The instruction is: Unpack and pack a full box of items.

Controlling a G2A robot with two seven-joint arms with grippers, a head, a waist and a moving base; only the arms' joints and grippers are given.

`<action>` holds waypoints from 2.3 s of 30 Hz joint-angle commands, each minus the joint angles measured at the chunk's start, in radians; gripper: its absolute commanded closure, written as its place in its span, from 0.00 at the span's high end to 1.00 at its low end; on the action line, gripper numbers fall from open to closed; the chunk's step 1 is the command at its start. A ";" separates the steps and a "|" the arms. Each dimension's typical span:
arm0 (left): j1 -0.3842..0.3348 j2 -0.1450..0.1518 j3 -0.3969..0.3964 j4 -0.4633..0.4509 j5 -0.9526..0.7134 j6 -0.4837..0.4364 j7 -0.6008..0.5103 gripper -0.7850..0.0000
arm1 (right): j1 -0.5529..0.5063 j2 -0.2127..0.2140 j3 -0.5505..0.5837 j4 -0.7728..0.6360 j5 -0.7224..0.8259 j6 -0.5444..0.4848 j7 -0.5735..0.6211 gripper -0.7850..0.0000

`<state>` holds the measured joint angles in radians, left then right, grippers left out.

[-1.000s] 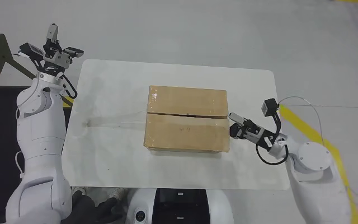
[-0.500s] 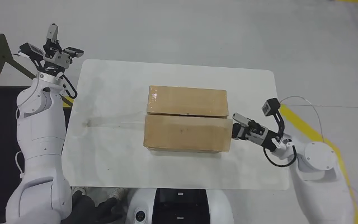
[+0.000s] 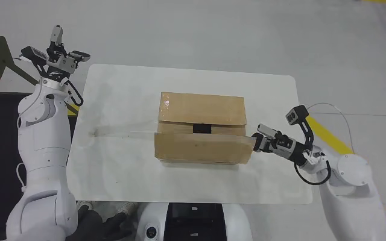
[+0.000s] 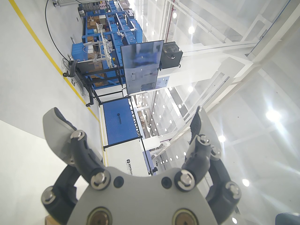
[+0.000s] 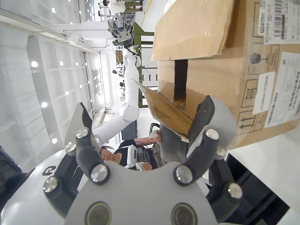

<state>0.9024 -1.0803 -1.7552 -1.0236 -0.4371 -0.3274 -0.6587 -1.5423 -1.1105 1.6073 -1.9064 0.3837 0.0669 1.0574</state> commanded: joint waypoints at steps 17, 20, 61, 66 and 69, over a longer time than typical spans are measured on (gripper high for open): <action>0.000 0.000 0.000 0.000 0.000 0.000 0.000 1.00 | -0.094 0.026 0.057 -0.143 0.071 -0.039 0.178 1.00; 0.000 0.000 0.000 0.000 0.000 0.000 0.000 1.00 | -0.108 0.032 0.062 -0.168 0.052 -0.020 0.206 1.00; 0.000 0.000 0.000 0.000 0.000 0.000 0.000 1.00 | -0.126 0.073 -0.156 -0.067 -0.114 0.151 0.126 1.00; 0.000 0.000 0.000 0.000 0.000 0.000 0.000 1.00 | -0.100 0.073 -0.182 -0.035 -0.129 0.179 0.074 1.00; 0.000 0.000 0.000 0.000 0.000 0.000 0.000 1.00 | -0.088 0.074 -0.196 -0.022 -0.133 0.186 0.052 1.00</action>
<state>0.9024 -1.0803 -1.7552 -1.0236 -0.4371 -0.3274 -0.6587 -1.6334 -1.0368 1.4148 -1.9323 0.2509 0.2520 1.1150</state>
